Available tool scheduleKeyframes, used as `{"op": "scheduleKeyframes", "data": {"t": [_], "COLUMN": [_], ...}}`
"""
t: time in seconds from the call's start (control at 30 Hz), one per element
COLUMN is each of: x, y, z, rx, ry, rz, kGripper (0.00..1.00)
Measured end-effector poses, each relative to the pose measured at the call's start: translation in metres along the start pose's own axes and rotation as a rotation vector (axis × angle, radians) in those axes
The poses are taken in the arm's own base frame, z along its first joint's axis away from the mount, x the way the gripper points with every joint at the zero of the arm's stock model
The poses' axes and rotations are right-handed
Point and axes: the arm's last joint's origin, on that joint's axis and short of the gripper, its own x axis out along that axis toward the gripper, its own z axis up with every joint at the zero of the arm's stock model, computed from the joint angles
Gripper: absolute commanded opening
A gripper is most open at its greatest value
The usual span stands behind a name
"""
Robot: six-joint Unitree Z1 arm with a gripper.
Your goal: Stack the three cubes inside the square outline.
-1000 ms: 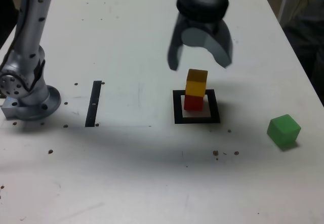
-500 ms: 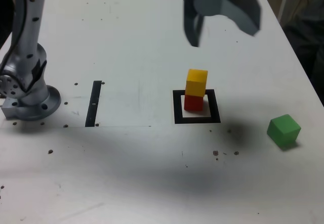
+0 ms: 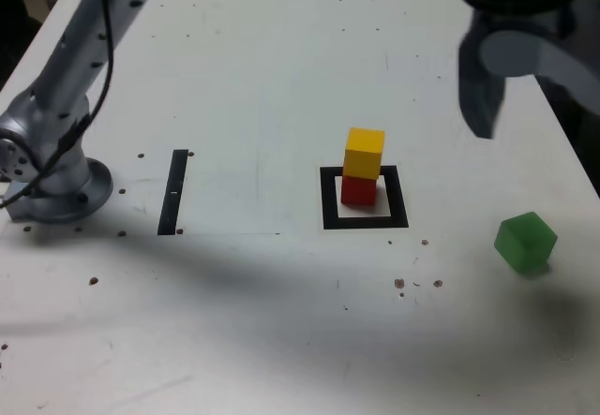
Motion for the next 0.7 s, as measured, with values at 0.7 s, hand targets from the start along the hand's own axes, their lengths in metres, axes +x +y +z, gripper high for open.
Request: {"op": "scheduleKeyframes", "data": {"t": [0.7], "x": [0.115], "y": [-0.006], "z": [0.033], "rx": [0.020], "ry": [0.193], "rz": [-0.071], "kGripper": [0.94]}}
